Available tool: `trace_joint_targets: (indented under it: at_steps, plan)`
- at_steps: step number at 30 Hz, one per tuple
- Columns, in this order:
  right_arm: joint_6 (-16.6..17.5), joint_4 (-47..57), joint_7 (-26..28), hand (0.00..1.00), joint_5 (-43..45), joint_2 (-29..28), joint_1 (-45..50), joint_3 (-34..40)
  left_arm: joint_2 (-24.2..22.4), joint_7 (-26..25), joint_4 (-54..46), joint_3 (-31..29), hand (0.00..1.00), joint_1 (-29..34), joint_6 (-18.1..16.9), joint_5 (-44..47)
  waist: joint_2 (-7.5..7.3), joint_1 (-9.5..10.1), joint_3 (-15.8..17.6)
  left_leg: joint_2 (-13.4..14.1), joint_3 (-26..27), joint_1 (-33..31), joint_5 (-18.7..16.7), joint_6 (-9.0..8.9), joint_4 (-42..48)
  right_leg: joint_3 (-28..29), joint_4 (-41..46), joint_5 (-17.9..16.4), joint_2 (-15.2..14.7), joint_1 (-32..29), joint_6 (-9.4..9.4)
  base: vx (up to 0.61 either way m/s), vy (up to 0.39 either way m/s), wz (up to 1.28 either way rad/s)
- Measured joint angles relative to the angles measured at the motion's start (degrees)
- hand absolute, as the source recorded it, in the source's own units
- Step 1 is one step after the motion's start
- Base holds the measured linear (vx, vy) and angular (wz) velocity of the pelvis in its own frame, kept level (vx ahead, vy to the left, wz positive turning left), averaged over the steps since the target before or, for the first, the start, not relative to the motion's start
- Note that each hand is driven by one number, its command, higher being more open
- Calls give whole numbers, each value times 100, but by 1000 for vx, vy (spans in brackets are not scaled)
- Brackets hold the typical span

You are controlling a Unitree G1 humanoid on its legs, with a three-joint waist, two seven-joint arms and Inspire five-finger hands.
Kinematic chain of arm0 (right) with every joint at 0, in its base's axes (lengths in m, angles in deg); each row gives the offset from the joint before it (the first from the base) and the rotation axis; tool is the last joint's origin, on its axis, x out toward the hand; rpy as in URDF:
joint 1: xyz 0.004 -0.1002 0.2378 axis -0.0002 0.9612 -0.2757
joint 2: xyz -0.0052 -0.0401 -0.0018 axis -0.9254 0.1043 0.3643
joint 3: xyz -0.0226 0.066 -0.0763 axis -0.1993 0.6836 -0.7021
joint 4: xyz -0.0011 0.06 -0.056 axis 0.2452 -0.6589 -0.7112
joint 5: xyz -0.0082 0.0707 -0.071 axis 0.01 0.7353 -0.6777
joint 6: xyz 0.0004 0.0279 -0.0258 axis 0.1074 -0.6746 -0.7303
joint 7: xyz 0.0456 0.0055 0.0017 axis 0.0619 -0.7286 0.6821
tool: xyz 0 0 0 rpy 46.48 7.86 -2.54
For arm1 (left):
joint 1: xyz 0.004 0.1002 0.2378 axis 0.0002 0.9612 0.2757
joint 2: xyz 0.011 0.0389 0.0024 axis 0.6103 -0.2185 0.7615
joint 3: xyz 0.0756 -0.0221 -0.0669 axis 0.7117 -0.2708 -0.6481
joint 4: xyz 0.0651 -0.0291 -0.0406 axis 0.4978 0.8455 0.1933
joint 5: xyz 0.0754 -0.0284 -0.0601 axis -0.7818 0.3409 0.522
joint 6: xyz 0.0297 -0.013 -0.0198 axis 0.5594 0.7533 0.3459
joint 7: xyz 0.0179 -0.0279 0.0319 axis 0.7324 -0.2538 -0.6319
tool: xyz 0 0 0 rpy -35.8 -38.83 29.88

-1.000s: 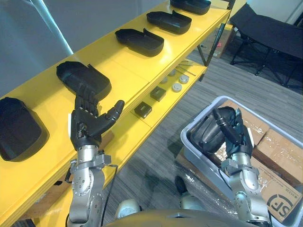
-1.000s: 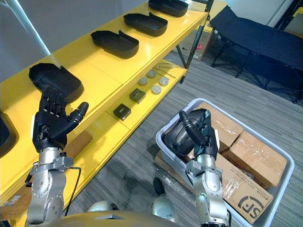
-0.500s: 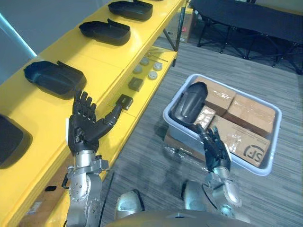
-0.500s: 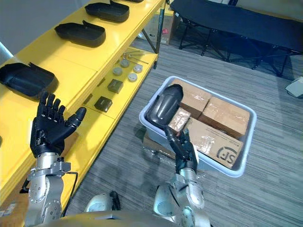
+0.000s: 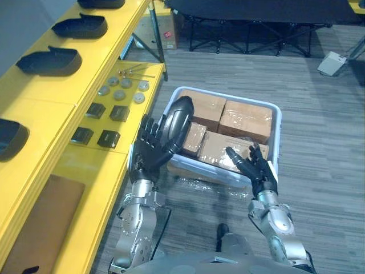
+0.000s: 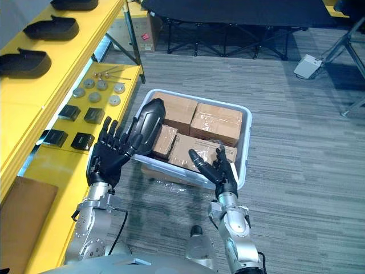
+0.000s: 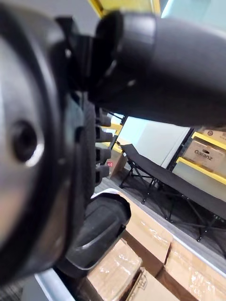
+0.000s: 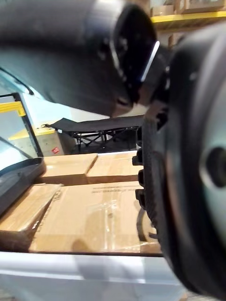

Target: Walk over and take three plastic housings, then place them on the shelf

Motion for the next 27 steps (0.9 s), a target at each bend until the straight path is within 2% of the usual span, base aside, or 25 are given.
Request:
trace_joint_targets:
  at_steps: [1, 2, 3, 4, 6, 8, 10, 11, 14, 17, 19, 22, 27]
  plan:
    - [0, 4, -1, 100, -220, 7, 33, 55, 33, 4, 63, -2, 100, -9, 0, 22, 38, -15, -26, -92, 31, 165, -67, 104, -347, -33, -42, 40, 5, 31, 48, 10, 92, -11]
    - [-1, 19, -1, 100, -286, 13, 31, 50, 41, 28, 75, -4, 100, -14, 0, 43, 42, -10, -29, -147, -31, 268, -65, 101, -577, -52, -66, 63, 7, 28, 84, 1, 103, 14]
    - [-3, 42, -6, 100, -473, 15, -43, 2, 57, 108, 80, -4, 100, -15, 0, 46, 86, 3, -59, -208, -51, 373, -103, 44, -935, -83, -114, 112, 12, -7, 161, -35, 118, 12]
    - [-76, 34, -27, 100, -658, 19, -203, -72, 84, 213, 130, 0, 100, -30, 4, 33, 66, 51, -47, -273, -51, 394, -118, -106, -1091, -89, -166, 200, -16, -47, 250, -51, 133, 6]
    - [-241, -54, -155, 100, -867, -7, -514, -266, 200, 284, 264, 23, 100, -18, 47, 0, -65, 179, -20, -452, -36, 400, -113, -139, -1085, -97, -326, 367, -193, 3, 356, -73, 162, -1]
    - [-253, -303, -274, 100, -866, -28, -832, -467, 289, 375, 305, 29, 100, 13, 174, 42, -138, 292, -19, -661, -92, 410, -121, -122, -1066, -176, -529, 509, -390, 154, 464, -70, 176, 21]
    - [-279, -654, -401, 100, -1008, -57, -1189, -575, 401, 371, 302, 35, 100, 11, 201, -15, -185, 388, 15, -845, -214, 369, -143, -35, -995, -289, -652, 599, -575, 288, 563, -89, 164, 39]
    - [-374, -1087, -547, 100, -1107, -56, -1693, -616, 439, 355, 273, 1, 100, -10, 201, -21, -214, 541, 54, -956, -331, 178, -192, 37, -800, -397, -670, 658, -694, 289, 590, -104, 127, 40]
    - [-475, -1661, -884, 100, -1235, -52, -2440, -583, 473, 355, 200, -44, 100, -45, 200, -11, -257, 665, 191, -1013, -538, -117, -243, 86, -502, -564, -668, 723, -758, 252, 604, -100, 63, 36]
    - [-665, -2405, -1514, 100, -1567, -24, -3630, -387, 542, 384, 68, -19, 100, -68, 205, -11, -276, 869, 591, -1043, -750, -449, -324, 118, -125, -729, -657, 791, -791, 227, 594, -150, 40, 31]
    - [-750, -3042, -2071, 100, -1781, 118, -4483, -266, 545, 441, 66, 82, 100, -90, 209, -8, -246, 1089, 833, -1063, -836, -705, -355, 139, 73, -820, -658, 855, -816, 114, 575, -120, 35, 17]
    - [-752, -3912, -2656, 100, -1773, 511, -5380, -206, 601, 470, 73, 257, 100, -220, 208, -6, -166, 1276, 1142, -1133, -1006, -955, -303, 186, 220, -964, -665, 924, -860, 55, 591, -60, 31, 30]
    - [-756, -4322, -3334, 100, -1749, 953, -5995, -204, 640, 482, 126, 454, 100, -323, 127, 25, -129, 1396, 1430, -1221, -1142, -1127, -277, 226, 315, -1066, -648, 961, -924, 20, 619, -2, 29, 16]
